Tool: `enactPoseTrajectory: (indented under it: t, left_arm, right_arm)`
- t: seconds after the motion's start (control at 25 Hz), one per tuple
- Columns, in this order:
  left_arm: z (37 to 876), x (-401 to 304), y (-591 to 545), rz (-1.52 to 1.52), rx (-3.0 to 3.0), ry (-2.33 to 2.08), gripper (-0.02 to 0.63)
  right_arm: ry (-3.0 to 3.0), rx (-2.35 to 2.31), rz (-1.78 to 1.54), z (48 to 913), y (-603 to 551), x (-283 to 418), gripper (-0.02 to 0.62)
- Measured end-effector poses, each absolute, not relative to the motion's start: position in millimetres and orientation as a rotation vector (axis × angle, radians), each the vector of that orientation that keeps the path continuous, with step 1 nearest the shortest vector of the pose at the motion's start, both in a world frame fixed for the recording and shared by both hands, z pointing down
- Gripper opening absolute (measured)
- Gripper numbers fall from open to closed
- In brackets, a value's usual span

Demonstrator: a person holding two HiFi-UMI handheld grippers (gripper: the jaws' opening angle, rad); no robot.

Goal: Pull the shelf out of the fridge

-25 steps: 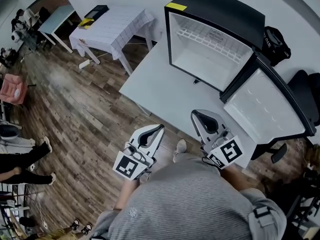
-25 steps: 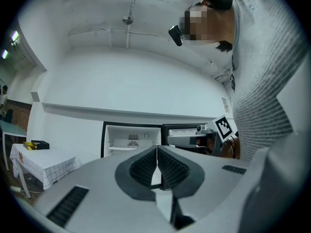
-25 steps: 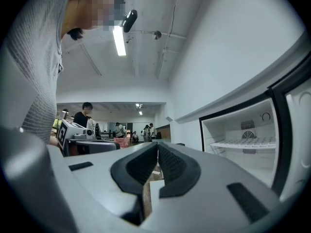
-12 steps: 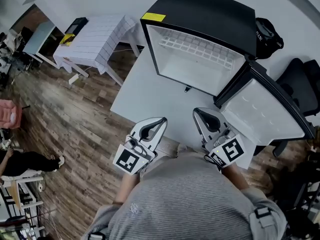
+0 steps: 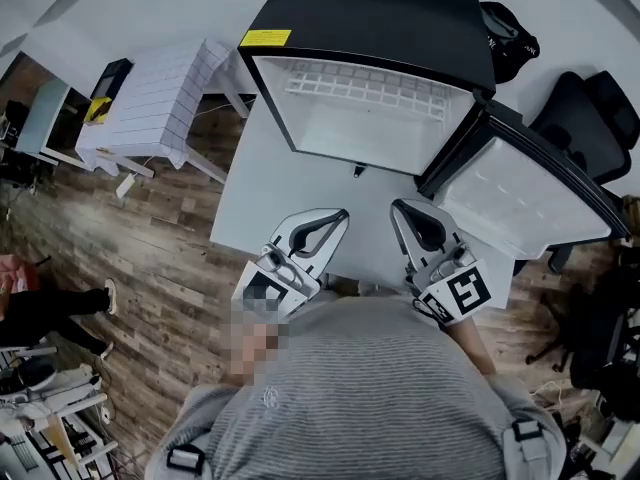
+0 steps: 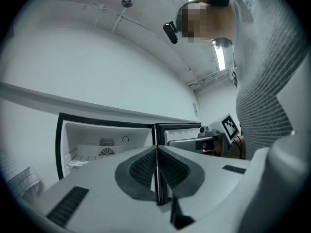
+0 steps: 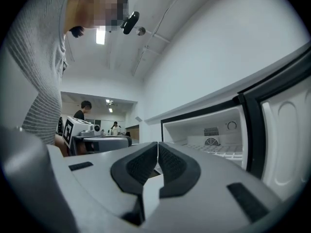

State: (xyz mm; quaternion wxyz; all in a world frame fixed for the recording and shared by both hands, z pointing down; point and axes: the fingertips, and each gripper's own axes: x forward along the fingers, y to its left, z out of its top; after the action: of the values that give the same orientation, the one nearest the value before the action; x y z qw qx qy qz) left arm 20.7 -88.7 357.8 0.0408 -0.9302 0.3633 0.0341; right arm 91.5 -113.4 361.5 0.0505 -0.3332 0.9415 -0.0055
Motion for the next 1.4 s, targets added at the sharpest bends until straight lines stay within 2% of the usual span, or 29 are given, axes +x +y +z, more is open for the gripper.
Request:
enactPoseTrajectory:
  t: [0.6, 1.12, 1.4]
  left_arm:
    - [362, -13, -128, 0.119, -2.998, 0.684, 0.012]
    - [376, -15, -147, 0.030, -2.957, 0.665, 0.012]
    - [378, -22, -161, -0.092, -2.817, 0.723, 0.012]
  right_arm:
    - [2.711, -1.406, -0.016, 362, -132, 55, 0.012]
    - [2.836, -1.460, 0.105, 371, -140, 38, 0.012]
    - [2.933, -1.462, 0.295, 372, -149, 29, 0.012]
